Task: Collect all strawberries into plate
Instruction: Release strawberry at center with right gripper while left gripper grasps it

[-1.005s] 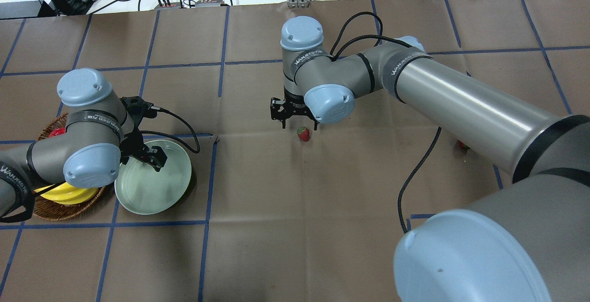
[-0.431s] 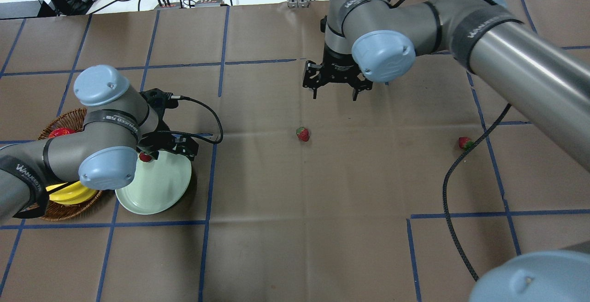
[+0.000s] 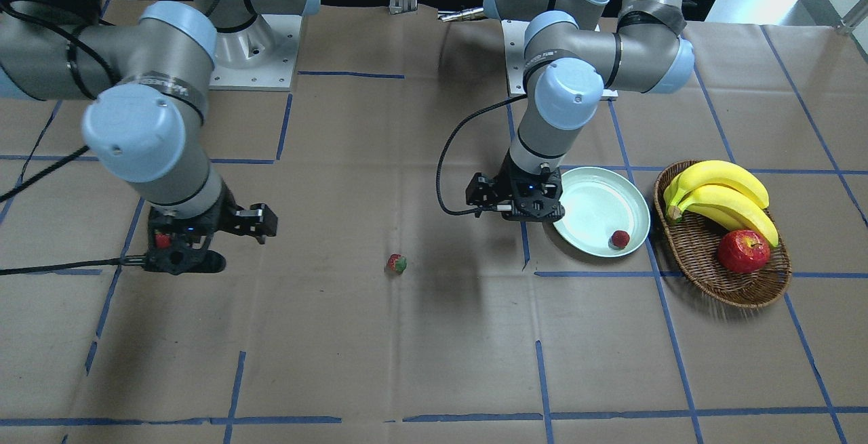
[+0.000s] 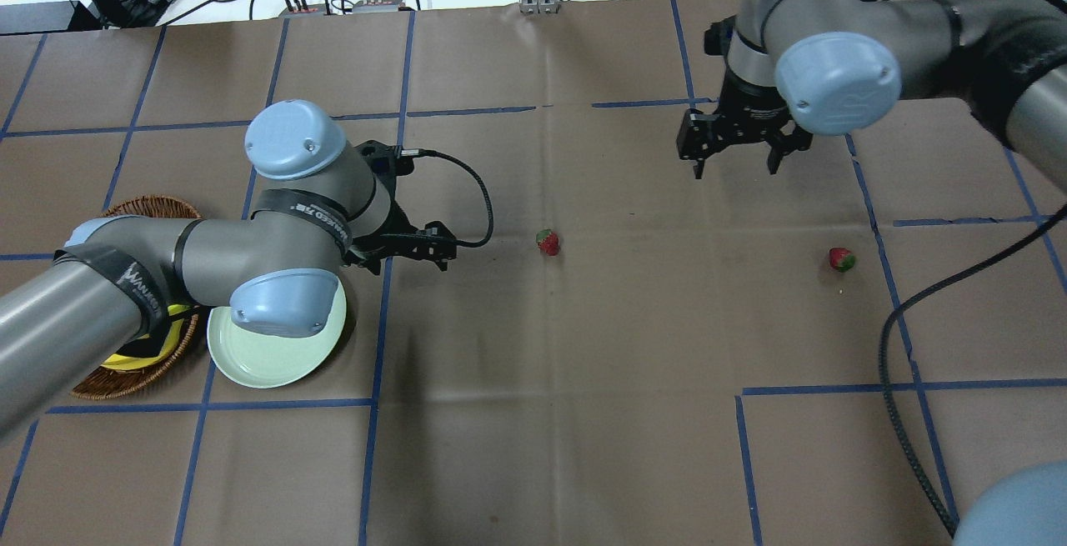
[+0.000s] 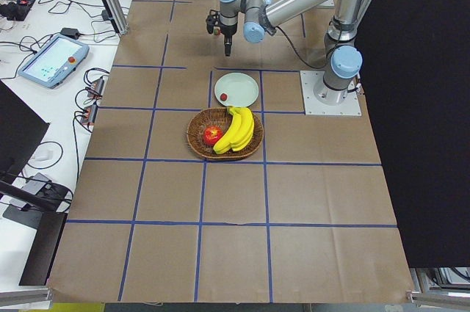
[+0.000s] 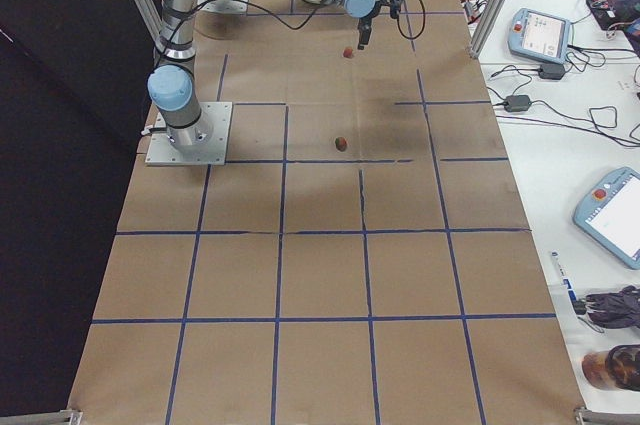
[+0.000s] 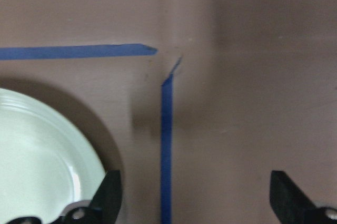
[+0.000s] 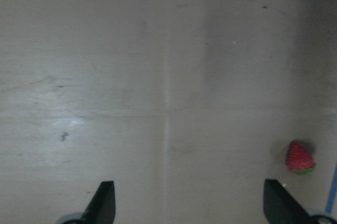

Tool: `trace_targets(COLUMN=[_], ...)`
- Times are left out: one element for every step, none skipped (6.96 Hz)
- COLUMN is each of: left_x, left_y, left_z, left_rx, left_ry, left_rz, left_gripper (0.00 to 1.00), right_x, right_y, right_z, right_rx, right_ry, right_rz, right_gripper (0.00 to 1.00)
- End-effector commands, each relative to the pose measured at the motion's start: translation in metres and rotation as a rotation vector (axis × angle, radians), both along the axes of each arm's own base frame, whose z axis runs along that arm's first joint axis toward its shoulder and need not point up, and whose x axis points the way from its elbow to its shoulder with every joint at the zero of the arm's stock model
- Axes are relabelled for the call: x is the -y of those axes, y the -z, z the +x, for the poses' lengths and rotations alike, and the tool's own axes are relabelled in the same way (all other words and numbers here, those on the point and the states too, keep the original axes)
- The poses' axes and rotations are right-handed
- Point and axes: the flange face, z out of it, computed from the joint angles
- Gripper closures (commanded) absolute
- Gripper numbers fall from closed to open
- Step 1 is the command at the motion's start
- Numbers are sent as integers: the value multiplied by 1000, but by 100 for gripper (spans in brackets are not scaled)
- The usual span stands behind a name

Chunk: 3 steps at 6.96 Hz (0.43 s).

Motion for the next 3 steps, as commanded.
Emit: trace_targets(left_x=[21, 30, 36], left_y=[7, 20, 39], left_z=[-77, -100, -109], left_rx=[-24, -42, -53], left_ry=[-1, -7, -26], left_rz=[-56, -92, -119], left_gripper=[0, 0, 0], right_x=[-26, -37, -49], right_y=[12, 28, 58], right_z=[-126, -162, -162], right_rx=[41, 48, 45], right_ry=[-49, -53, -52], right_rz=[43, 12, -2], right_gripper=[0, 1, 0])
